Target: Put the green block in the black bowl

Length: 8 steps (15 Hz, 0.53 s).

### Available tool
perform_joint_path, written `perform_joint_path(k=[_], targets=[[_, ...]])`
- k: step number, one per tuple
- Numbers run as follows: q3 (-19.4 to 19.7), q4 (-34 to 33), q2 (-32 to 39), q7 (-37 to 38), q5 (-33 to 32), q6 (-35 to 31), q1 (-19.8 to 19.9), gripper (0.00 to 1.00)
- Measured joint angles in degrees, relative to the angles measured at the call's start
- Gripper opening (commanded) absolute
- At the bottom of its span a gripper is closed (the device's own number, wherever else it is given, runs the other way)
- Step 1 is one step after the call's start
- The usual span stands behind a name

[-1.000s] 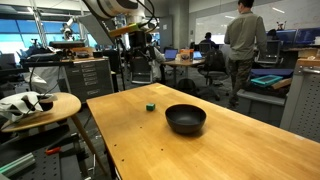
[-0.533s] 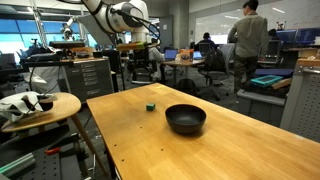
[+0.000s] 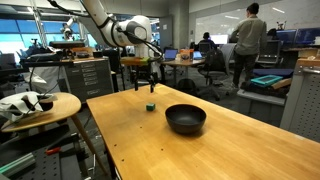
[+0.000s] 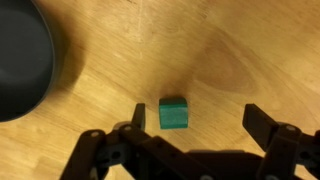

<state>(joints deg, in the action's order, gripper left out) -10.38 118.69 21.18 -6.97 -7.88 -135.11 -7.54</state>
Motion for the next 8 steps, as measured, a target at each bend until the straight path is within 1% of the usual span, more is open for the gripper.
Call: perform_joint_path(k=[4,8], targets=[[0.33,-0.2,3.43,-0.24,-1.4,-4.05,-0.03,1.0],[0.82,-1.01,7.1,-0.63,-3.31,-6.21,-0.19,1.0]])
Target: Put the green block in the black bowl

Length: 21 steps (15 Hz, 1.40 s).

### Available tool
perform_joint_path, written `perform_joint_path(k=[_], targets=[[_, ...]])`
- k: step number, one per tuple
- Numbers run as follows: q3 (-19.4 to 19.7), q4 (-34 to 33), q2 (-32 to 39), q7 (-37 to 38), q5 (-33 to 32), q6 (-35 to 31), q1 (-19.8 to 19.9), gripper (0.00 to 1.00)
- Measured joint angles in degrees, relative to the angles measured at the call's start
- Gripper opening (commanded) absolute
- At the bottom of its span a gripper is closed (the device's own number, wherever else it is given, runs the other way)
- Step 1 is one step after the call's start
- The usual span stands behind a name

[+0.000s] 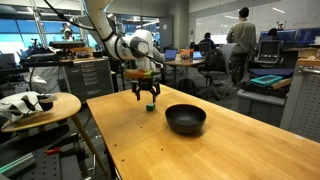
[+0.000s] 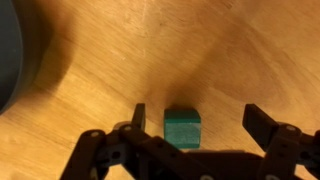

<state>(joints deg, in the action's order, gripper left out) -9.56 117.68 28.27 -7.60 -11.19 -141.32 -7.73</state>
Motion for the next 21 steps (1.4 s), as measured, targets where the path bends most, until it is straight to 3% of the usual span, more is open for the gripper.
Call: perform_joint_path(k=[10,11,17,19,21], targets=[[1.1,-4.54,7.18,-1.17,-2.32,-2.11,-2.34,0.99],[1.2,-4.96,7.61,-1.35,-2.52,-2.11,-2.36,0.8],[2.05,-6.8,9.21,-2.27,-4.18,-2.74,-2.37,0.33],[2.13,-7.2,9.21,-2.43,-4.24,-3.0,-2.38,0.21],[2.31,-7.56,9.21,-2.52,-4.26,-3.16,-2.38,0.21]])
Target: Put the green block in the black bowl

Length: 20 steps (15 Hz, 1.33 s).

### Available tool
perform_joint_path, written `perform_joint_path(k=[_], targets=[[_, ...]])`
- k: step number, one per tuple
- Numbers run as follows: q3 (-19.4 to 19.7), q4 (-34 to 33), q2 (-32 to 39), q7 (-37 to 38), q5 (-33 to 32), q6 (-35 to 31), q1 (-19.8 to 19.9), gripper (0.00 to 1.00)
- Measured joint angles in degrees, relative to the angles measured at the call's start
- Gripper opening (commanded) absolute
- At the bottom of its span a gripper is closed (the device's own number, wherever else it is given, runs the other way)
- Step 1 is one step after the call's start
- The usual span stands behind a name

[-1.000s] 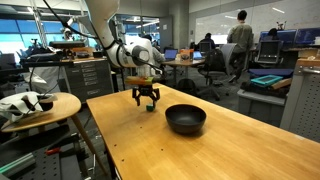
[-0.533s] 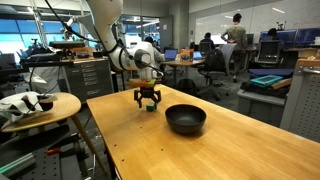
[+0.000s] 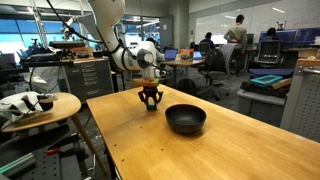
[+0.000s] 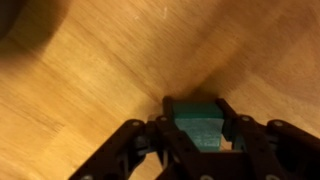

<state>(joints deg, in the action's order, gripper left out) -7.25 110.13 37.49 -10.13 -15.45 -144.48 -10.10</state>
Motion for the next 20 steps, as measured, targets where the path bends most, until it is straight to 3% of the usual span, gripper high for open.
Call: perform_joint_path(k=[10,20], targets=[[2.5,-1.68,-1.33,0.05,0.0,0.0,0.17,0.21],[8.52,2.14,-11.6,4.42,-0.01,0.08,1.09,0.21]])
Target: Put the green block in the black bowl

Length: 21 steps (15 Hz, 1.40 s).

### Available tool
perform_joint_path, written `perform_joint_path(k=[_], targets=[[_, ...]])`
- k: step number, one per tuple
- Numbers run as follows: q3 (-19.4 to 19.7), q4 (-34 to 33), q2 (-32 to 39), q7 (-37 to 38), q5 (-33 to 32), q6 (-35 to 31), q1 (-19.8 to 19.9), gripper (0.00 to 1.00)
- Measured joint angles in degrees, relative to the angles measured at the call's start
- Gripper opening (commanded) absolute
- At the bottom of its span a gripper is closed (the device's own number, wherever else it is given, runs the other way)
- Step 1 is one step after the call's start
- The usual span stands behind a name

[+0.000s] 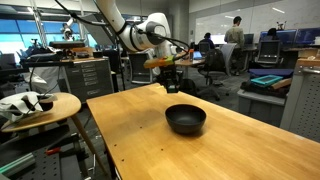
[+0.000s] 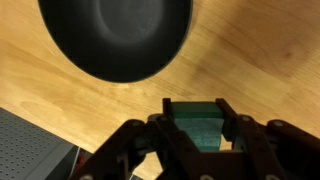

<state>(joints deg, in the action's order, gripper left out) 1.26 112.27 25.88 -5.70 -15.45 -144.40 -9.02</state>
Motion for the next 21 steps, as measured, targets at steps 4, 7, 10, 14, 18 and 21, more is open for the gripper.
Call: perform_joint_path(k=[4,7,10,14,18,21], targets=[[2.25,4.07,-3.35,3.68,-0.61,-0.06,0.81,0.21],[4.04,6.83,-4.72,6.88,-1.59,-0.13,2.05,0.21],[5.28,8.84,-4.87,8.98,-1.62,-0.74,3.72,0.21],[5.75,9.78,-3.54,10.48,-1.62,-2.19,5.89,0.21],[5.84,9.17,-0.73,11.36,-0.78,-4.78,7.4,0.21],[5.81,8.15,1.42,11.37,1.52,-6.24,8.03,0.21]])
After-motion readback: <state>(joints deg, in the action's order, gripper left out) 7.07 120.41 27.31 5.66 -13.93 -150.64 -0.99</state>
